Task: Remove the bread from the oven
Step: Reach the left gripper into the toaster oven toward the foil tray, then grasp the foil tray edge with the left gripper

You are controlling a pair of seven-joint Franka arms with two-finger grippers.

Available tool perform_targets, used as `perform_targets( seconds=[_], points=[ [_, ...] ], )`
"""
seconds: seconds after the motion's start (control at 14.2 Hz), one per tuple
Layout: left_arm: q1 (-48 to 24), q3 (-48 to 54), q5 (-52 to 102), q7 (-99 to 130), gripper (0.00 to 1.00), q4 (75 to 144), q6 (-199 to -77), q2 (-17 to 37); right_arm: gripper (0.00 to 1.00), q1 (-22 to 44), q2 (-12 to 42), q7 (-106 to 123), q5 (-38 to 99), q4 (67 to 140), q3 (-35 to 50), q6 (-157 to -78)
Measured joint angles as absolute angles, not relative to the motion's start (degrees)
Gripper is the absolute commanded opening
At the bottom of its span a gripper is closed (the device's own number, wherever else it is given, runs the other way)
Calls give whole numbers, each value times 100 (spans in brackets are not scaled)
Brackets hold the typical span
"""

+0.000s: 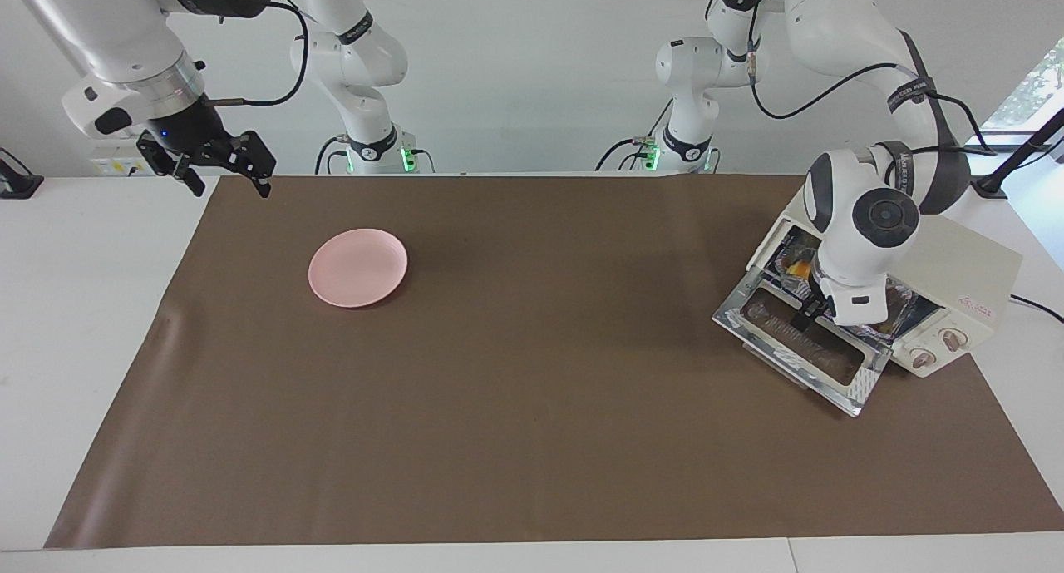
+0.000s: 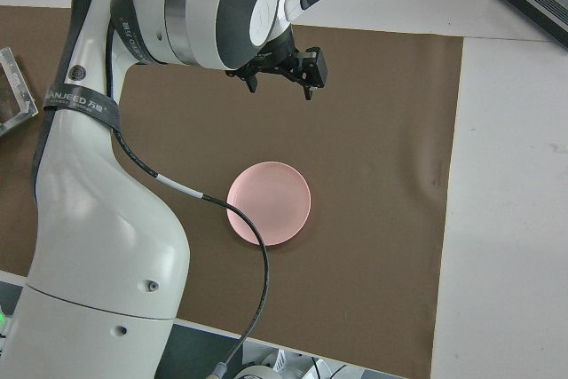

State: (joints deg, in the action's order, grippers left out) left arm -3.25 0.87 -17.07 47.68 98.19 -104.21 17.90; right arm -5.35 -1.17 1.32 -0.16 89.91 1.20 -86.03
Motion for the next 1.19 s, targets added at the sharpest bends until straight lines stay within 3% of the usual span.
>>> perform_targets(
  seconds=[0.14,0.42,0.63,1.19],
  points=[
    [-325,87,-1710,4768,98,9855,-10499,1791,100,-535,-117,132,-16,8991,120,-8604],
    [-325,88,-1711,4768,74,9965,-10554,1800,100,-535,-117,132,-16,8991,120,-8603],
    [-325,88,-1715,4767,65,10026,-10621,1799,100,-535,-117,132,-16,8991,120,-8603],
    [-266,80,-1733,4767,55,10174,-10735,1788,100,-535,-117,132,-16,8991,120,-8603]
  ],
)
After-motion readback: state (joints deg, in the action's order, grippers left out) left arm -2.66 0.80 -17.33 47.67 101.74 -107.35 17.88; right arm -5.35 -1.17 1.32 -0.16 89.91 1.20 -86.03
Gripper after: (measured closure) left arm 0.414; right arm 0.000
